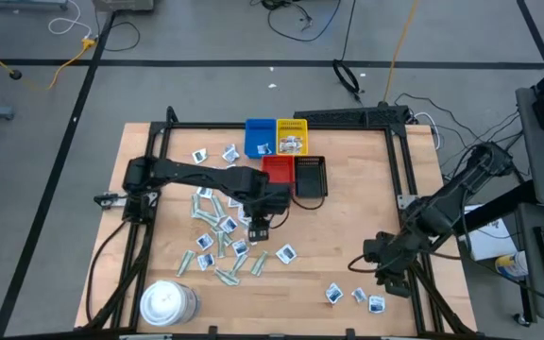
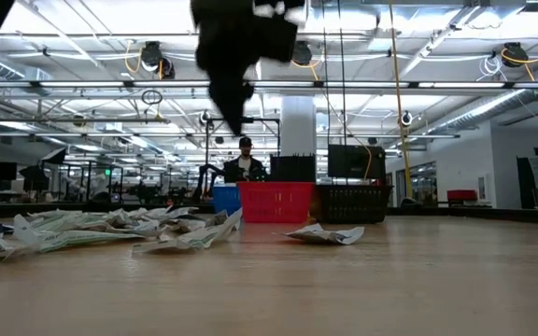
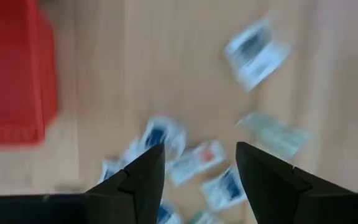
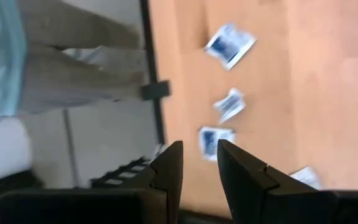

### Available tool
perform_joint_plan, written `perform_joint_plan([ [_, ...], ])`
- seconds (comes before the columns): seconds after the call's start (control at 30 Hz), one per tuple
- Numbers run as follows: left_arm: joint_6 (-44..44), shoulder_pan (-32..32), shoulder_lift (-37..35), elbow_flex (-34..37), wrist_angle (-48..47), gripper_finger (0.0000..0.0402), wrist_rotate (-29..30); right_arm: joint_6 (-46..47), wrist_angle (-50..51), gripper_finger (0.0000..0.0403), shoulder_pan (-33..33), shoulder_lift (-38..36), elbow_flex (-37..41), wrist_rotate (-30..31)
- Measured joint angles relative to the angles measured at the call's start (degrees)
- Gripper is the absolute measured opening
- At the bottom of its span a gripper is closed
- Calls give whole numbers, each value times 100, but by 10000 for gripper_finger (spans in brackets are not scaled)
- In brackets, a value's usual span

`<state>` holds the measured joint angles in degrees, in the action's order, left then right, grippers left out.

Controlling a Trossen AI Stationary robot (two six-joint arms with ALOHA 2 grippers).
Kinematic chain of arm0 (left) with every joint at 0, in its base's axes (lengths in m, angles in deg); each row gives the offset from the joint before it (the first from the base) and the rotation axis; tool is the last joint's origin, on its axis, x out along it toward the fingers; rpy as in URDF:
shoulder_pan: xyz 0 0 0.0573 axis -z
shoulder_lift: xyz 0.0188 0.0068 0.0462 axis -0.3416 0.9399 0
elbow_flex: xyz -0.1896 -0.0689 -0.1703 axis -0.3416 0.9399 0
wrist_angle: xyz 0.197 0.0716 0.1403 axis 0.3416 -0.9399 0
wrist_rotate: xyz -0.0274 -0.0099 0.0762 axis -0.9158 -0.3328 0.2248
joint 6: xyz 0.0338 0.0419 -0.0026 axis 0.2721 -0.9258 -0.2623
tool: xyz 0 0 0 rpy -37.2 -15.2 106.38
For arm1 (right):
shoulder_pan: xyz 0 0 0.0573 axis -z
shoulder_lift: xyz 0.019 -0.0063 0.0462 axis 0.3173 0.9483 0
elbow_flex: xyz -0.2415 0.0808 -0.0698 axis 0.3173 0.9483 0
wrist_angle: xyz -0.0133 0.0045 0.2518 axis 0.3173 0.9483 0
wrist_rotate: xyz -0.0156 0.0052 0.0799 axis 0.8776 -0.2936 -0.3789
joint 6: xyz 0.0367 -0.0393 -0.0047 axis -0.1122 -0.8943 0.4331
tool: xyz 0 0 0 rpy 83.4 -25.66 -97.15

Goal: Pick & Place First Aid Supplies
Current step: Put the alcohol pad into the blue bin

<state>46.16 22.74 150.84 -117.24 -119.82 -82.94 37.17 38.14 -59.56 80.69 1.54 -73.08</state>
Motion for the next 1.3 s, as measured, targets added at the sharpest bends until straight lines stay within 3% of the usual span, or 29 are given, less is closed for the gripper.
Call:
perform_joint_plan([
  [0.17, -294, 402, -916, 543, 1968, 180, 613, -262, 38, 93, -30, -7, 0, 782],
  [0.43, -292, 779, -2577, 2429, 4942, 152, 893, -221, -152, 94, -30, -7, 0, 510],
  [0.63, -93, 984, -3408, 3577, 7118, 141, 881, 58, -140, 113, -30, 0, 0, 488],
  [0.73, -85, 1050, -3635, 3816, 7566, 137, 877, 241, -154, 126, -30, 15, 0, 490],
  [1.03, 144, 1055, -3732, 3848, 7555, 150, 868, 262, -139, 134, -254, 696, -2, 483],
  [1.3, 251, 1057, -3732, 3848, 7472, 152, 866, 1445, -501, 134, -500, 1343, 200, 811],
])
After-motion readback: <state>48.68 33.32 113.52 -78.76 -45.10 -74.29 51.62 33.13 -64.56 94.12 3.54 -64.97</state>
